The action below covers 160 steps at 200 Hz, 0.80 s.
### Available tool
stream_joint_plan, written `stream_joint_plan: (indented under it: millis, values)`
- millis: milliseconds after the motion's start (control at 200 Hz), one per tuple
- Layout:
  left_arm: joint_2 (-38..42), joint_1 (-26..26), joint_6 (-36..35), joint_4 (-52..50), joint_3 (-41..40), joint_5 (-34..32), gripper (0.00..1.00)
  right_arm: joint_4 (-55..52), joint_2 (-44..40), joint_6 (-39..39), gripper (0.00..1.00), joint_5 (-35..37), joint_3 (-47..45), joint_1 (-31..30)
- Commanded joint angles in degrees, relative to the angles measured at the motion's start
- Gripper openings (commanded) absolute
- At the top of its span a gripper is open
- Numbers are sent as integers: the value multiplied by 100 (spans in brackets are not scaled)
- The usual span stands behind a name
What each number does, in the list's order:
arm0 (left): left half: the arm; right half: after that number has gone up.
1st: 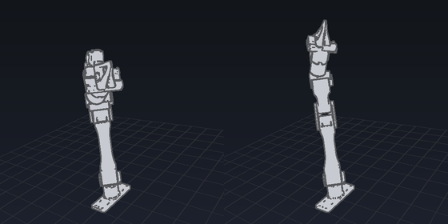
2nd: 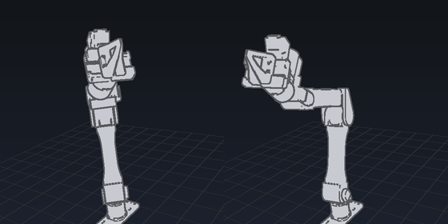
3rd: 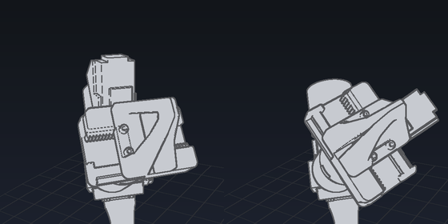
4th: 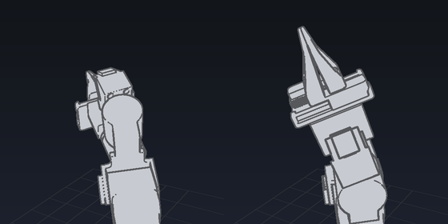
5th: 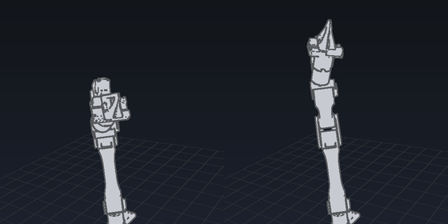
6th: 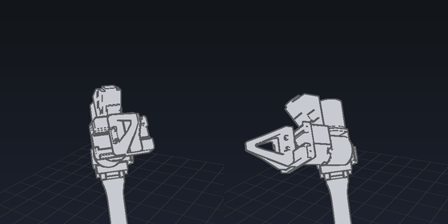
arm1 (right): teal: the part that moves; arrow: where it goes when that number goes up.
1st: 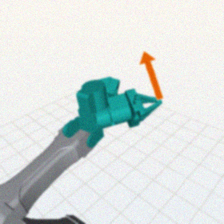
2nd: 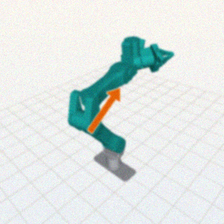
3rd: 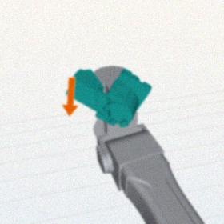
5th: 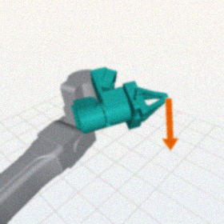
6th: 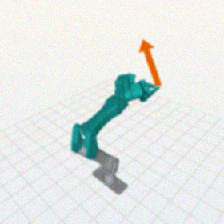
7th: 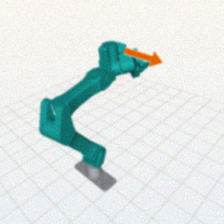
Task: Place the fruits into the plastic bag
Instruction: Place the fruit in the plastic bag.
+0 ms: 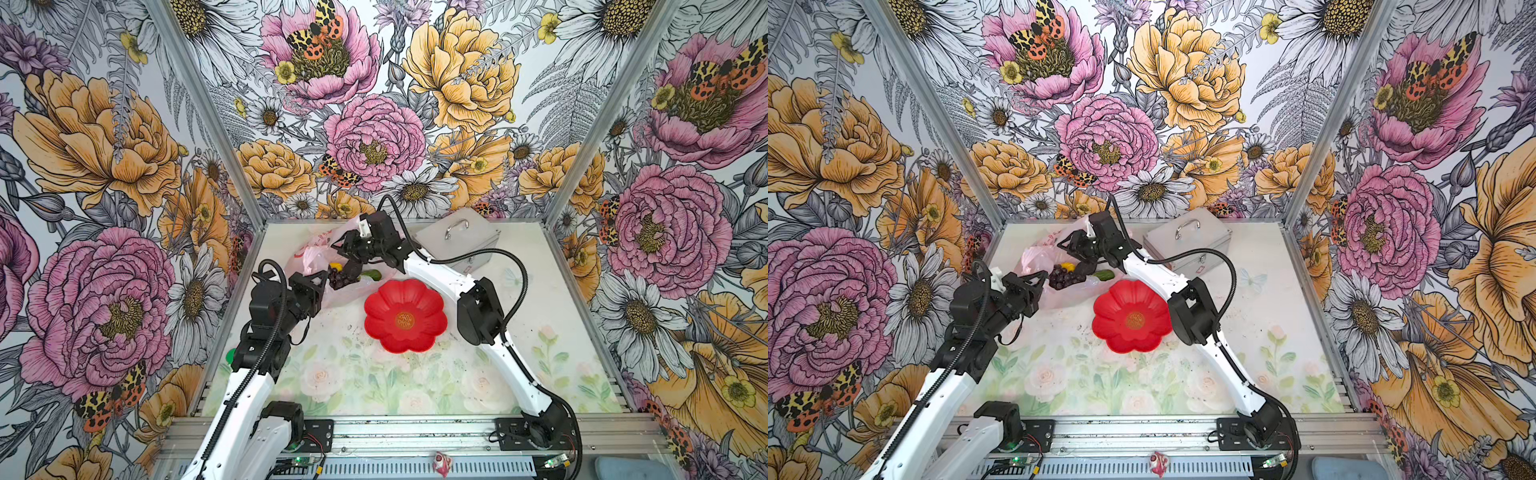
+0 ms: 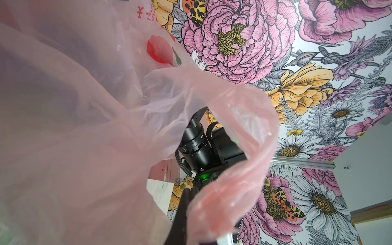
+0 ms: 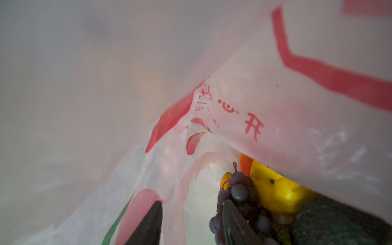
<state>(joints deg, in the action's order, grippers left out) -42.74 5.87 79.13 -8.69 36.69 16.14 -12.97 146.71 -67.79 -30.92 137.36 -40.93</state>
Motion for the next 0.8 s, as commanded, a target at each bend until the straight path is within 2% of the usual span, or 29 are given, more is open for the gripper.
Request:
stream_joint_plan:
  millis: [0, 95, 320, 435, 615, 796]
  values:
    - [131, -116, -26, 119, -105, 182, 0, 90, 134, 27, 57, -81, 269, -3]
    - [178, -189, -12, 128, -151, 203, 0, 34, 67, 74, 67, -111, 308, -12]
    - [213, -266, 14, 217, -206, 245, 0, -226, -227, 338, 78, -160, 307, -21]
    - [214, -279, 13, 254, -197, 237, 0, -430, -424, 533, 99, -191, 300, -29]
    - [256, -310, 12, 255, -188, 225, 0, -860, -813, 1003, 100, -179, 166, -38]
    - [328, -367, -12, 214, -205, 214, 0, -1242, -1476, 1518, 100, -81, -412, -38]
